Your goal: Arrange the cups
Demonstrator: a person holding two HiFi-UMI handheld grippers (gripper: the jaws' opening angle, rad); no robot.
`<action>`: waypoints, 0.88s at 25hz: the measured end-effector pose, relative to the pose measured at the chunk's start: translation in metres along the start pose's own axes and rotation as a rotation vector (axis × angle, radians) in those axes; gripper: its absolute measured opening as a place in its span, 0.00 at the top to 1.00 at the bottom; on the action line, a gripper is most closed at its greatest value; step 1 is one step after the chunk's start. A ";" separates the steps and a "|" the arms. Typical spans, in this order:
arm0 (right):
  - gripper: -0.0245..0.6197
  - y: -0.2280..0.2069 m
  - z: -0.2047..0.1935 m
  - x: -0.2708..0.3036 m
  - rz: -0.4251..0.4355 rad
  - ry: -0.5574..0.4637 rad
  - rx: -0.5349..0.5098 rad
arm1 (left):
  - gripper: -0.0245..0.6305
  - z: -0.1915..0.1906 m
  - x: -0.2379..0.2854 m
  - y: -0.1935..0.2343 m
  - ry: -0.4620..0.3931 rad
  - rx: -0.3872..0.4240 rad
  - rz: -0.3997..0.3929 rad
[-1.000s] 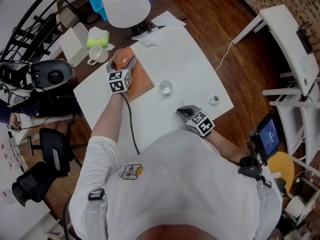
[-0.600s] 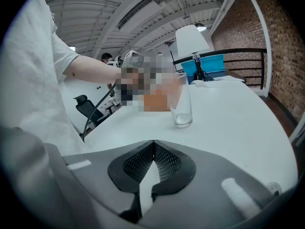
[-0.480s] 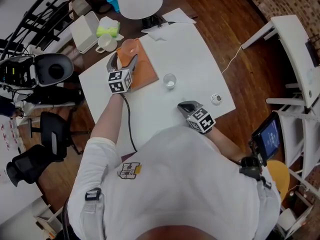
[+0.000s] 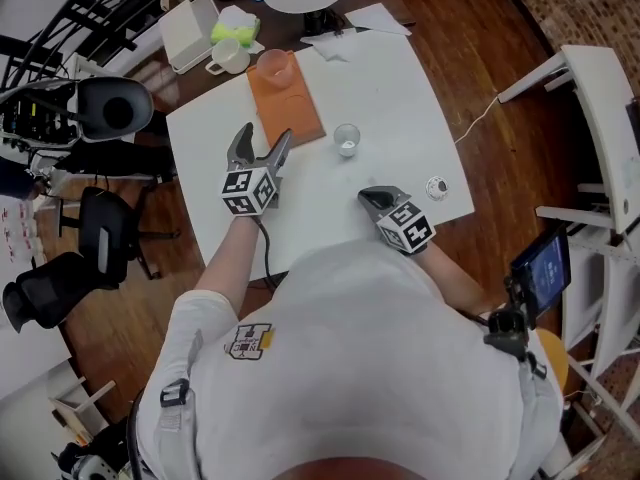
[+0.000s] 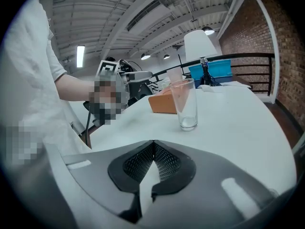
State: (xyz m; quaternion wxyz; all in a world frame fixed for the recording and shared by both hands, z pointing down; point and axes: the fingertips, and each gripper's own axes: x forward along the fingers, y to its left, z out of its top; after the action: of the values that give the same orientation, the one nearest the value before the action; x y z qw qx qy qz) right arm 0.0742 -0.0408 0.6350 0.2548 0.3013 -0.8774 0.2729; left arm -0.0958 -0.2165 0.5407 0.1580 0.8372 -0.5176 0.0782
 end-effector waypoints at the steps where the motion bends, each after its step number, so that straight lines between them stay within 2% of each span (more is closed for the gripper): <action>1: 0.96 0.002 -0.001 0.000 0.005 0.002 -0.006 | 0.35 -0.006 -0.006 -0.007 0.007 -0.003 -0.008; 7: 0.96 0.014 -0.005 -0.002 0.029 0.017 -0.033 | 0.41 -0.045 -0.034 -0.034 0.067 -0.038 -0.035; 14: 0.96 0.014 -0.010 -0.003 0.038 0.028 -0.041 | 0.54 -0.091 -0.056 -0.059 0.144 -0.088 -0.040; 19: 0.96 0.014 -0.013 -0.003 0.063 0.046 -0.046 | 0.66 -0.128 -0.068 -0.080 0.230 -0.109 -0.056; 22: 0.96 0.013 -0.014 -0.001 0.081 0.058 -0.057 | 0.82 -0.145 -0.075 -0.091 0.275 -0.123 -0.053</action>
State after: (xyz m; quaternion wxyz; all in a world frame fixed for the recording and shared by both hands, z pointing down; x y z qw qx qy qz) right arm 0.0701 -0.0223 0.6402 0.2773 0.2500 -0.8885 0.2667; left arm -0.0440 -0.0658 0.6381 0.2806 0.8206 -0.4726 0.1563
